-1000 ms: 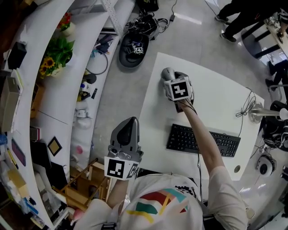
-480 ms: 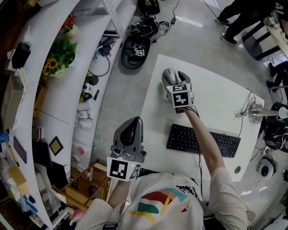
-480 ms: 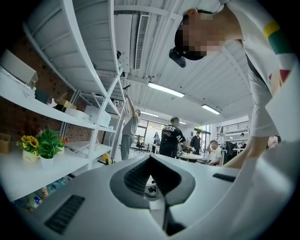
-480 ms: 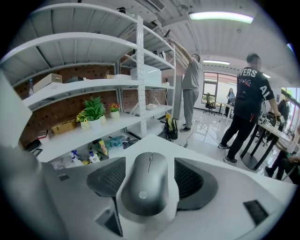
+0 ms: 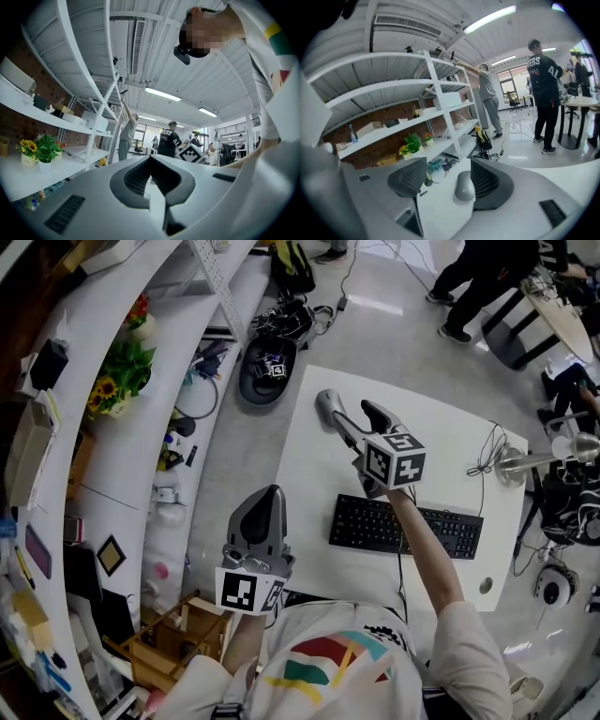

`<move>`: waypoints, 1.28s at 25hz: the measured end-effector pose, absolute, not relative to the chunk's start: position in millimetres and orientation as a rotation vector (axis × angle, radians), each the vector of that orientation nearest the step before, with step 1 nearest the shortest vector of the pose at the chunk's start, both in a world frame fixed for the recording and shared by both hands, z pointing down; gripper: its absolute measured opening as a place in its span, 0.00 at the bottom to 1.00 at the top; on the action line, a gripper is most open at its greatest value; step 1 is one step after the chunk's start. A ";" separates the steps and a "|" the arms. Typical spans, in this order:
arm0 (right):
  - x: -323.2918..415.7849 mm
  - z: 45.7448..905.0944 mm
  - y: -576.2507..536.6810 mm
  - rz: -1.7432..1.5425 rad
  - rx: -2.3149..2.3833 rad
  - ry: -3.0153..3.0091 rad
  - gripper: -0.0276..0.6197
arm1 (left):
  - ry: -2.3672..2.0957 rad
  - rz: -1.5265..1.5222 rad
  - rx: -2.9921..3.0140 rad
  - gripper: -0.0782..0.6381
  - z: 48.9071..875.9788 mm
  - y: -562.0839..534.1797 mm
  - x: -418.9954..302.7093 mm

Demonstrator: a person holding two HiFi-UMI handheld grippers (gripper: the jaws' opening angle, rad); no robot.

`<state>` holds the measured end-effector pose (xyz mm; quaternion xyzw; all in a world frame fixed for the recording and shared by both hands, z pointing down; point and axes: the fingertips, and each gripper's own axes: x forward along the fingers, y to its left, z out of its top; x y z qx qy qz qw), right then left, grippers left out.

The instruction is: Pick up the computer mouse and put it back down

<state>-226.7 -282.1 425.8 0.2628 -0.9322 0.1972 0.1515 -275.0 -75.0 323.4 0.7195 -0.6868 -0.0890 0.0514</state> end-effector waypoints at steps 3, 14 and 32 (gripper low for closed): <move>-190.7 375.6 -258.8 0.663 0.770 -2.833 0.51 | -2.088 -0.282 2.212 0.17 311.6 -70.7 -253.8; -3.2 254.1 -199.1 0.375 1.186 -2.979 0.17 | -2.005 -0.298 2.387 0.17 269.2 -90.9 -170.3; 148.4 286.4 -120.2 0.494 1.546 -2.761 0.07 | -1.802 -0.217 2.575 0.17 258.7 -93.0 -65.9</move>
